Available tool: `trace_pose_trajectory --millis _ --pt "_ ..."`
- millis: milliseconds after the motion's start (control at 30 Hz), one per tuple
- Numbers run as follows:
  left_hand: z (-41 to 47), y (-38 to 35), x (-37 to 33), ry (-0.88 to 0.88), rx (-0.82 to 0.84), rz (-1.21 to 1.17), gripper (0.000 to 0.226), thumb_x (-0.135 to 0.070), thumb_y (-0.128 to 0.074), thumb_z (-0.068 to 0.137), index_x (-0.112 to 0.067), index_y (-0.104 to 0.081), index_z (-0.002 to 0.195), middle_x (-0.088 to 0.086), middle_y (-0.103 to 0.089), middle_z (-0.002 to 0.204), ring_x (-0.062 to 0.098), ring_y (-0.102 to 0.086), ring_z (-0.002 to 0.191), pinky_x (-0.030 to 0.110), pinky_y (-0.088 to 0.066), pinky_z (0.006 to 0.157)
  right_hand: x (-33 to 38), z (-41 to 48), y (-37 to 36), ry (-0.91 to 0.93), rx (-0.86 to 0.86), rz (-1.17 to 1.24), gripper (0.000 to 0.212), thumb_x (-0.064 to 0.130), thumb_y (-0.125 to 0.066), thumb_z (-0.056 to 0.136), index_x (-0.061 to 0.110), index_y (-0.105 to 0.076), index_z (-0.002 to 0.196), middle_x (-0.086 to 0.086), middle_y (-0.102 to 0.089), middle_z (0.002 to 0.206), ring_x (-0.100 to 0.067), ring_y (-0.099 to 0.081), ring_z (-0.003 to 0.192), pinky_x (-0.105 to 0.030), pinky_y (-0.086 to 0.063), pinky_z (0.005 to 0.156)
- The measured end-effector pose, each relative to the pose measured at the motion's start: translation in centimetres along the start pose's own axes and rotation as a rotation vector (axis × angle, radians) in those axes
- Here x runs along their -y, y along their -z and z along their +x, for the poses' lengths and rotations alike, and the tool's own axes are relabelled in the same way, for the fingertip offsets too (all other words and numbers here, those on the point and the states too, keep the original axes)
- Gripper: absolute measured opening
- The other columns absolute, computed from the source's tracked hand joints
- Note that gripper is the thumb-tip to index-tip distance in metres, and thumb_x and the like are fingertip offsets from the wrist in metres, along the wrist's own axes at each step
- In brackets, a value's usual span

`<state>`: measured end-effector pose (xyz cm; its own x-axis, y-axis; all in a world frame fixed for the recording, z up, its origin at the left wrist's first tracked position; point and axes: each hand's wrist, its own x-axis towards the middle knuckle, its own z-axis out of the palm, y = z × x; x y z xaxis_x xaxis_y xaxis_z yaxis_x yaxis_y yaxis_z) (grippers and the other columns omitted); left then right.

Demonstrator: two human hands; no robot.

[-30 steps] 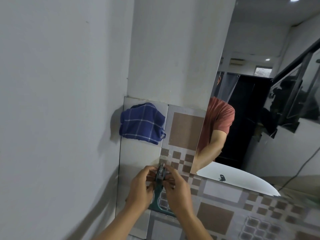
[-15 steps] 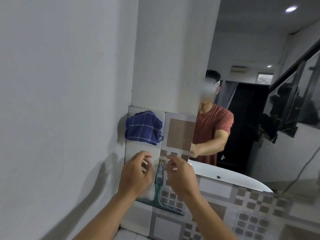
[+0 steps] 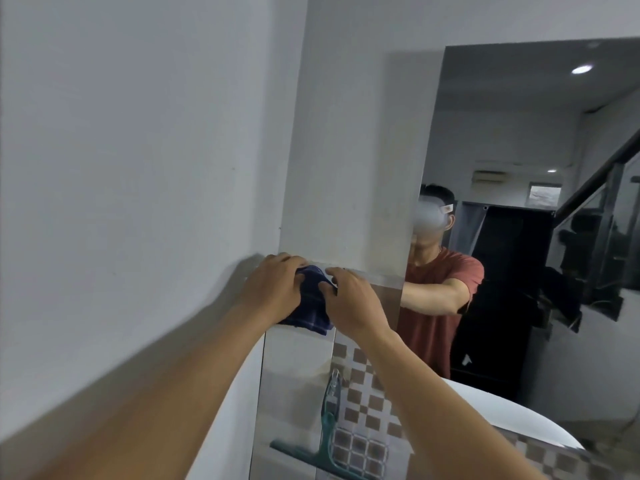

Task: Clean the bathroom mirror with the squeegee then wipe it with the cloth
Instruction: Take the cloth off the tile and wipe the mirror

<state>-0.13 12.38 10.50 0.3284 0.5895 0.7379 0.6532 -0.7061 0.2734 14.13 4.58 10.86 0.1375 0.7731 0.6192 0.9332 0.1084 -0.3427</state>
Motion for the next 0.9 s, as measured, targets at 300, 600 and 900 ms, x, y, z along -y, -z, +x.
trace_pose_trajectory --millis 300,600,900 --pt "0.7 0.1 0.2 0.005 0.107 -0.009 0.03 -0.014 -0.055 0.094 -0.025 -0.067 0.119 0.001 -0.069 0.116 0.022 -0.064 0.099 0.036 -0.054 0.083 -0.7 2.0 -0.8 -0.004 0.05 -0.096 0.017 0.025 -0.056 0.099 0.015 -0.068 0.106 -0.005 -0.067 0.101 -0.023 -0.062 0.083 -0.041 -0.057 0.075" --pt "0.1 0.2 -0.6 -0.005 0.009 0.026 0.024 -0.013 -0.058 0.093 -0.018 -0.065 0.115 0.0 -0.068 0.108 0.022 -0.059 0.099 0.036 -0.051 0.078 -0.8 1.2 -0.1 0.028 0.022 0.009 0.009 0.021 -0.053 0.098 0.017 -0.059 0.104 -0.001 -0.062 0.104 -0.02 -0.06 0.087 -0.041 -0.056 0.077" --pt "0.3 1.2 -1.0 0.025 0.181 -0.019 0.059 -0.017 -0.059 0.095 -0.021 -0.039 0.15 0.003 -0.044 0.147 0.028 -0.049 0.13 0.043 -0.045 0.106 -0.6 1.0 0.5 0.052 0.06 0.042 0.005 0.02 -0.053 0.099 0.021 -0.055 0.104 0.002 -0.065 0.094 -0.017 -0.062 0.08 -0.044 -0.058 0.076"
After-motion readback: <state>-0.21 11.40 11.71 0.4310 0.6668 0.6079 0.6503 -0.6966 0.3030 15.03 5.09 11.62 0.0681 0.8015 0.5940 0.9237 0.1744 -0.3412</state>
